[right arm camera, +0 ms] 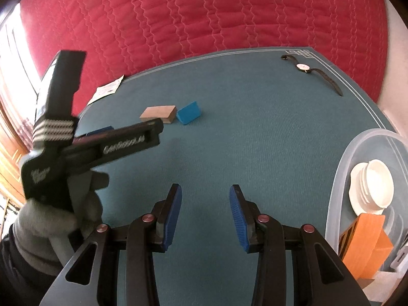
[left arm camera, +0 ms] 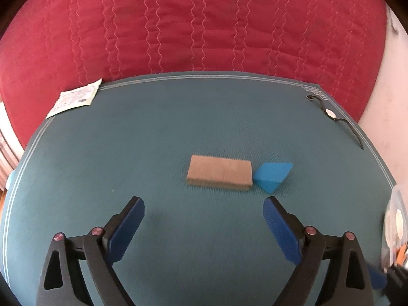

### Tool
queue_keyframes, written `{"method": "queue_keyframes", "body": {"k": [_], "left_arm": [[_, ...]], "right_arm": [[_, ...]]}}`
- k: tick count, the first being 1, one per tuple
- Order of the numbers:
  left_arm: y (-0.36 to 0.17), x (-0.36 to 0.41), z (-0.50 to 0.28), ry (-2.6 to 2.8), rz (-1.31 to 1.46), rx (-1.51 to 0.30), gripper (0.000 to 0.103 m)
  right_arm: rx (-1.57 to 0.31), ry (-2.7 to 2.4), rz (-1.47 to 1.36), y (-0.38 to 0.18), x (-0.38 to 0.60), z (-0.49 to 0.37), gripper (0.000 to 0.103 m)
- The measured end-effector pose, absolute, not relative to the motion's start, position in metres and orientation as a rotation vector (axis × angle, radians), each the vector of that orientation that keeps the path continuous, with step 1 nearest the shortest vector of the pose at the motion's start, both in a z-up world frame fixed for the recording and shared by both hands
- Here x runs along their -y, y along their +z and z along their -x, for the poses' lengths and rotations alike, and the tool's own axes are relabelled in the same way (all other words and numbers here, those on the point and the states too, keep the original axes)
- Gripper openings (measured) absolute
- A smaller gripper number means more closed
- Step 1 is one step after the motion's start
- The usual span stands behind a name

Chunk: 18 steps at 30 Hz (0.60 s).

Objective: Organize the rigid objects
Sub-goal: 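Move both open grippers back toward the tan and blue blocks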

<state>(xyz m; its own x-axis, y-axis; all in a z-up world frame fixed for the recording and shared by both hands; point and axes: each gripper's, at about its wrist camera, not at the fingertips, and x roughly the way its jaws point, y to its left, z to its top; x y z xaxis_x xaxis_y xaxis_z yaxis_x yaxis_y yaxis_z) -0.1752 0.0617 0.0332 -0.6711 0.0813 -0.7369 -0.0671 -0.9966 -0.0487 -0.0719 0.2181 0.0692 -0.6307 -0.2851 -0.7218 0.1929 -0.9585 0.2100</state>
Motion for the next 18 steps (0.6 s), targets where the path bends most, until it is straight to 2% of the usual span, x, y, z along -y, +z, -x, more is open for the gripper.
{"method": "queue_keyframes", "body": {"k": [14, 18], "left_arm": [[0.025, -0.057, 0.202, 2.771, 1.291, 0.076, 0.097], [0.024, -0.057, 0.206, 2.765, 1.295, 0.092, 0.098]], "right_arm": [[0.168, -2.617, -1.191, 0.06, -0.219, 0.079, 0.042], [0.143, -2.626, -1.174, 0.06, -0.216, 0.077, 0.047]]}}
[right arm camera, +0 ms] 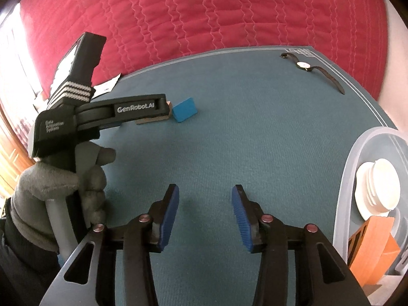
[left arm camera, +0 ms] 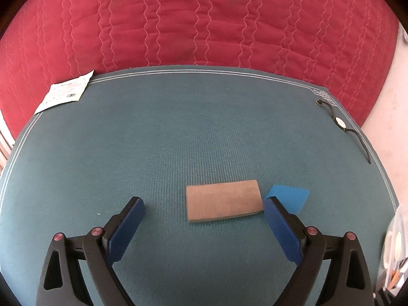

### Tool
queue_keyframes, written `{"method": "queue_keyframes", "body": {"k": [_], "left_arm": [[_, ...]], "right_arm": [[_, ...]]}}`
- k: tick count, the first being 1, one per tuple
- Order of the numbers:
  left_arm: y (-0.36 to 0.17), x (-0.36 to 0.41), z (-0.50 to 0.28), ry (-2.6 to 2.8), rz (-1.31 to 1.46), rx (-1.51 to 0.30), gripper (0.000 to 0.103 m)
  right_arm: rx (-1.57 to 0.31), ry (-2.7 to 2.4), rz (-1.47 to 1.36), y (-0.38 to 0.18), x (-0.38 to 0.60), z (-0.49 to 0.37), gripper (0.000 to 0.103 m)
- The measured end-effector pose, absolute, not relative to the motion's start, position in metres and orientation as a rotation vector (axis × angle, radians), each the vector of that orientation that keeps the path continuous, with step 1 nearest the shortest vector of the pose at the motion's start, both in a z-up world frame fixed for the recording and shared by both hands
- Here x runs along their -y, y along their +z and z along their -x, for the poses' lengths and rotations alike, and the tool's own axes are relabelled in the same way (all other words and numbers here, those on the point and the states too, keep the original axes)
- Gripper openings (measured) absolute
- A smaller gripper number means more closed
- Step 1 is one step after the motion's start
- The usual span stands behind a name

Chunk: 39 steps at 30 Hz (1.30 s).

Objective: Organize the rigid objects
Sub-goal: 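Move both open grippers back toward the tan and blue blocks, then grasp the tan rectangular block with the left gripper while the right gripper grasps the blue wedge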

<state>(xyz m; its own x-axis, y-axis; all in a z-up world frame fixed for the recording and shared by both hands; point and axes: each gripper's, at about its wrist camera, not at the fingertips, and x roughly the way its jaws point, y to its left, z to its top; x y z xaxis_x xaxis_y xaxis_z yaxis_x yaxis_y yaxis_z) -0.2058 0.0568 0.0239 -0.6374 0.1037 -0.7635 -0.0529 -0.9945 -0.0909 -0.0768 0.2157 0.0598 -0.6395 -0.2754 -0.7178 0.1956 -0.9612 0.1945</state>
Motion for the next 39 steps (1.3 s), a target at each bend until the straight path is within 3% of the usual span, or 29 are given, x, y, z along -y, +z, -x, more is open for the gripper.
{"method": "queue_keyframes", "body": {"k": [23, 25, 28, 30, 31, 39], "left_arm": [[0.019, -0.063, 0.21, 2.798, 1.309, 0.148, 0.098], [0.018, -0.063, 0.21, 2.807, 1.311, 0.135, 0.096], [0.017, -0.066, 0.209, 2.83, 1.306, 0.088, 0.085], [0.017, -0.071, 0.206, 2.823, 1.276, 0.051, 0.067], [0.018, -0.072, 0.204, 2.824, 1.268, 0.037, 0.065], [0.02, -0.055, 0.188, 2.821, 1.242, 0.149, 0.065]], "right_arm": [[0.143, -2.631, -1.151, 0.06, -0.213, 0.073, 0.048], [0.147, -2.63, -1.15, 0.06, -0.214, 0.073, 0.048], [0.15, -2.629, -1.149, 0.061, -0.214, 0.073, 0.048], [0.15, -2.629, -1.149, 0.061, -0.215, 0.073, 0.048], [0.151, -2.628, -1.149, 0.061, -0.215, 0.073, 0.048], [0.152, -2.627, -1.149, 0.061, -0.215, 0.072, 0.048]]}}
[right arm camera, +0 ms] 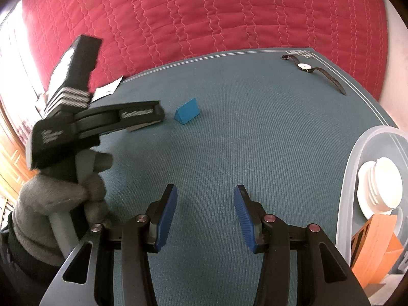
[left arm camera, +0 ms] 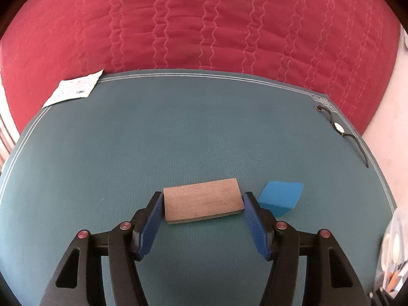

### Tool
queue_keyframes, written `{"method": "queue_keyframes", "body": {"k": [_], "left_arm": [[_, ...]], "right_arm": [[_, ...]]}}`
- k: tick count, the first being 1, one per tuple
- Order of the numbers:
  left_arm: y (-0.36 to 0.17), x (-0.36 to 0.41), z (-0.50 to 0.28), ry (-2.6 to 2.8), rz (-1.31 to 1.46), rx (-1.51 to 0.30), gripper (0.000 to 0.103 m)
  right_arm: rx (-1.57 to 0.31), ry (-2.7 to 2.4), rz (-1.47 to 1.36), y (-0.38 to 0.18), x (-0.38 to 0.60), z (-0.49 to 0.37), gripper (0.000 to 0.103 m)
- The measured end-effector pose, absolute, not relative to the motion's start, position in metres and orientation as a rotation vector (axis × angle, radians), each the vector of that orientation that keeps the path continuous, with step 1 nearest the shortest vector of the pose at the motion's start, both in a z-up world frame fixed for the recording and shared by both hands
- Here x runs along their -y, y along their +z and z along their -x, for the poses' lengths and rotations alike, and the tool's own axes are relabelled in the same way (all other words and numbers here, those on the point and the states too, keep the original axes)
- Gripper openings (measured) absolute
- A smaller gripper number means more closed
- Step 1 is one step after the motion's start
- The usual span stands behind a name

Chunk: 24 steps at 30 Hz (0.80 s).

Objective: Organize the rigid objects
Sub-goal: 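Grasp the tan rectangular block with the left gripper while the right gripper grasps the blue wedge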

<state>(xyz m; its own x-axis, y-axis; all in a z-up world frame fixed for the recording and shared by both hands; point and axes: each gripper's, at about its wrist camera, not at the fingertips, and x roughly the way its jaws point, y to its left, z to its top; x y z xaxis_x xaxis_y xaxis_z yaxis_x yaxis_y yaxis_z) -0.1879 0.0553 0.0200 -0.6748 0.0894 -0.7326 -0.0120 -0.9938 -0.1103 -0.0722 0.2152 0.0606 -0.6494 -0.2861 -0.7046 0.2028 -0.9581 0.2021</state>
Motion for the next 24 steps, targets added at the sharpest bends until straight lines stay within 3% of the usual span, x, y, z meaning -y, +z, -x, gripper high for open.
{"method": "queue_keyframes", "body": {"k": [10, 16, 24], "left_arm": [[0.019, -0.042, 0.146, 2.867, 1.214, 0.127, 0.065], [0.023, -0.033, 0.123, 2.915, 1.209, 0.126, 0.065], [0.023, -0.025, 0.121, 2.928, 1.229, 0.179, 0.065]], "right_arm": [[0.141, -2.619, -1.15, 0.059, -0.214, 0.072, 0.052], [0.026, -2.622, -1.184, 0.06, -0.204, 0.08, 0.053], [0.069, -2.614, -1.267, 0.065, -0.204, 0.123, 0.053]]}}
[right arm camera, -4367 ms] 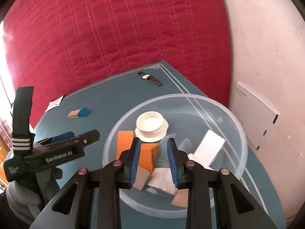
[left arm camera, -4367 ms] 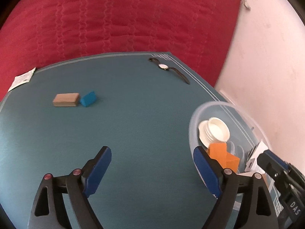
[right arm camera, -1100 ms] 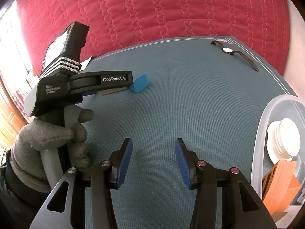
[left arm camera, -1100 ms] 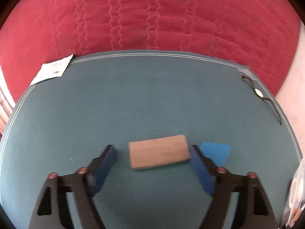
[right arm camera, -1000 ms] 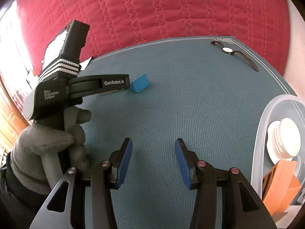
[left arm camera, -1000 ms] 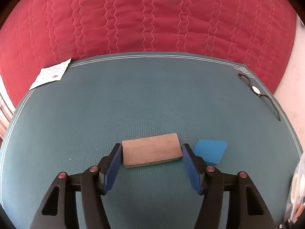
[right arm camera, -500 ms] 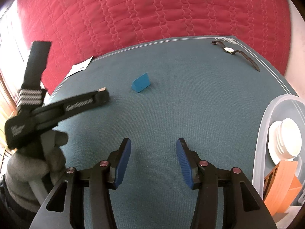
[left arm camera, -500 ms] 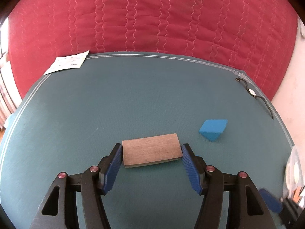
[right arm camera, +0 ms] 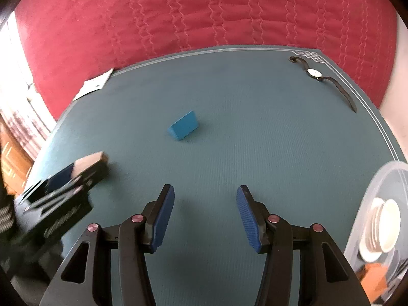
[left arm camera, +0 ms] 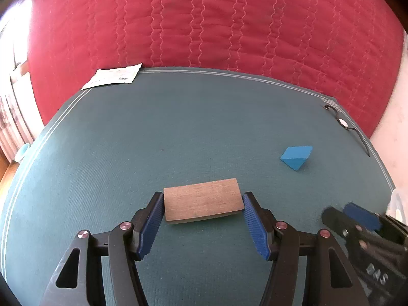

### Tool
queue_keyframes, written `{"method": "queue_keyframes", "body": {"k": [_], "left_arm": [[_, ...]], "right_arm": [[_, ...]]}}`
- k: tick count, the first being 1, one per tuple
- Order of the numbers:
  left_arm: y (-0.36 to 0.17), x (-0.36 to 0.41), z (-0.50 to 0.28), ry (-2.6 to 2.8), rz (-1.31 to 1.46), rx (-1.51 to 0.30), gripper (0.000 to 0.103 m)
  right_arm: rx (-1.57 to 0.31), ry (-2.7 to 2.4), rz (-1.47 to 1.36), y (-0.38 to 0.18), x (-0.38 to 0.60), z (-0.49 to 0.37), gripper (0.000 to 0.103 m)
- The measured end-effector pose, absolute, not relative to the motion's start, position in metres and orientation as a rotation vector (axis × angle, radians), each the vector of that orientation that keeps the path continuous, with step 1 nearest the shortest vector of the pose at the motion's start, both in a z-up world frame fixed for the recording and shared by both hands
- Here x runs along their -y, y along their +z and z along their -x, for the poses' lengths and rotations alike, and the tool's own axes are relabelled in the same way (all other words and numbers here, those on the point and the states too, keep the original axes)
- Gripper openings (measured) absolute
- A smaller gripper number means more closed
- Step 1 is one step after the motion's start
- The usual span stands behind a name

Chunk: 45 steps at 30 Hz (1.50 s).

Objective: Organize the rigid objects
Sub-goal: 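Grasp the tan rectangular block with the left gripper while the right gripper grasps the blue wedge, then carry the blue wedge into the bowl and open the right gripper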

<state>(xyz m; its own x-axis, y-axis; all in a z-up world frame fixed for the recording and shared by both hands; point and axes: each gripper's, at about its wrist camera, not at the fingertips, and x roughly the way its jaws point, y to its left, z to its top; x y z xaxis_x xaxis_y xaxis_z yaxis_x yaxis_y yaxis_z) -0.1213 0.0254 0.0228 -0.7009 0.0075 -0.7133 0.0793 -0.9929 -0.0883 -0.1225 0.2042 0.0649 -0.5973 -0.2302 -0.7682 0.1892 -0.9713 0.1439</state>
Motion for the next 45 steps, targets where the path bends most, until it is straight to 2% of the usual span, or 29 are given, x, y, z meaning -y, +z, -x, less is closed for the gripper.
{"method": "queue_keyframes", "body": {"k": [19, 24, 26, 45], "left_arm": [[0.019, -0.017, 0.122, -2.834, -1.219, -0.256, 0.065], [0.019, -0.018, 0.121, -2.832, -1.217, -0.257, 0.065], [0.019, -0.018, 0.121, -2.831, -1.217, -0.257, 0.065], [0.018, -0.021, 0.121, -2.831, -1.202, -0.256, 0.065]], "right_arm": [[-0.159, -2.581, -1.191, 0.063, -0.162, 0.19, 0.051], [-0.253, -2.573, -1.157, 0.061, -0.151, 0.19, 0.036], [-0.267, -2.57, -1.149, 0.061, -0.148, 0.19, 0.035], [-0.156, -2.582, -1.144, 0.066, -0.169, 0.137, 0.035]]}}
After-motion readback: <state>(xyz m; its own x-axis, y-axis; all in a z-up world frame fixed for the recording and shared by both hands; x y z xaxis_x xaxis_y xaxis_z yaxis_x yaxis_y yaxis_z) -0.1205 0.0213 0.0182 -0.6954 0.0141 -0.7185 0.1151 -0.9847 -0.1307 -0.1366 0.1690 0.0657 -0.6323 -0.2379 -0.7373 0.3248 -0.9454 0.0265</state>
